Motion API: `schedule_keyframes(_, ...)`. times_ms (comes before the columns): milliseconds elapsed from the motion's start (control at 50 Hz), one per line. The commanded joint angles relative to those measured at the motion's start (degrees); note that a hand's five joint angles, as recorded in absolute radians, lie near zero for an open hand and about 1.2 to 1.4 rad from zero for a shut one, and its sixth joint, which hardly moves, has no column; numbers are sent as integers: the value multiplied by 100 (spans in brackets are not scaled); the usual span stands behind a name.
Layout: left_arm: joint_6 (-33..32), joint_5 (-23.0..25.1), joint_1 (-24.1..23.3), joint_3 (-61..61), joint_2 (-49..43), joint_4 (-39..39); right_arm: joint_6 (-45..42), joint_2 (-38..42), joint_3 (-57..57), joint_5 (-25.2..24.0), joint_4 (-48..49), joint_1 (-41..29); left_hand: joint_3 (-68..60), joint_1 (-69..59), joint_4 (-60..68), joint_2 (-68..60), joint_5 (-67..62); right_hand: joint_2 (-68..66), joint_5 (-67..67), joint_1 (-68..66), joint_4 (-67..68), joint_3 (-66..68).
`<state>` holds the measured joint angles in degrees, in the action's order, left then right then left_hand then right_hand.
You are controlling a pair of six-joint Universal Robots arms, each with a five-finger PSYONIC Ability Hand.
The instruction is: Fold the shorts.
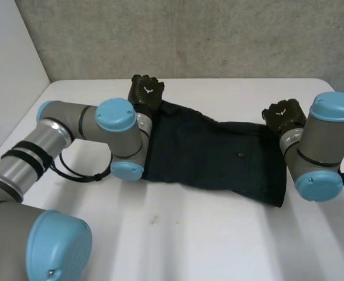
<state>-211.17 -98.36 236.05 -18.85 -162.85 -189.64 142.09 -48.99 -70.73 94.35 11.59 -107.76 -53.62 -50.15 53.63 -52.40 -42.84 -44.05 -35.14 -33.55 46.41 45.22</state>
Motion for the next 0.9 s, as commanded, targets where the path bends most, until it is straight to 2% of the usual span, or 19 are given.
schedule_keyframes(20,32,-140,-121,30,-80,32,161,-66,103,180,256,1,4256,3909,-4256,4133,4177,3405,3514,2355,-3641,-3522)
schedule_keyframes(120,67,-500,-227,-92,130,199,626,-786,-107,189,134,10,4362,4015,-4363,4240,4284,3405,3514,2355,-3641,-3522)
schedule_keyframes(160,172,-710,-218,-381,593,470,829,-1164,-371,110,-24,53,4362,4015,-4363,4240,4284,3405,3514,2355,-3641,-3522)
schedule_keyframes(220,409,-773,-174,-864,1087,769,917,-1568,-704,-127,-558,36,4362,4015,-4363,4240,4284,3405,3514,2355,-3641,-3522)
schedule_keyframes(300,1085,-571,-16,-2068,2062,1104,1101,-1806,-1222,-487,-1472,62,4362,4015,-4363,4240,4284,3405,3514,2355,-3641,-3522)
schedule_keyframes(380,1867,-1,186,-3814,3203,1131,1837,-1860,-1741,-733,-1861,80,4307,3960,-4308,4185,4229,3405,3514,2355,-3641,-3522)
schedule_keyframes(460,2071,351,388,-5019,3934,1017,2401,-1860,-2268,-988,-1670,97,4307,3960,-4308,4185,4229,3405,3514,2355,-3641,-3522)
schedule_keyframes(540,2097,422,599,-5952,4400,737,2508,-1764,-2673,-1226,-1117,264,4307,3960,-4308,4185,4229,3405,3514,2355,-3641,-3522)
schedule_keyframes(600,2097,431,679,-6393,4621,534,2456,-1571,-2797,-1253,-782,300,4307,3960,-4308,4185,4229,2509,2618,1459,-2745,-2626)
schedule_keyframes(660,2097,440,758,-6842,4850,200,2429,-1254,-2736,-1192,-465,326,4307,3960,-4308,4185,4229,-1131,-1021,-2180,894,1013)
schedule_keyframes(680,2097,449,793,-6991,4929,43,2403,-1227,-2692,-1174,-316,352,4307,3960,-4308,4185,4229,-3571,-3461,-4620,3334,3453)
schedule_keyframes(780,2097,440,854,-7291,5193,-205,2000,-1393,-2648,-1042,-113,492,4307,3960,-4308,4185,4229,-3595,-3486,-4645,3359,3478)
schedule_keyframes(900,2097,458,925,-7475,5632,-214,507,-2246,-2595,-998,-305,915,4307,3960,-4308,4185,4229,-3595,-3486,-4645,3359,3478)
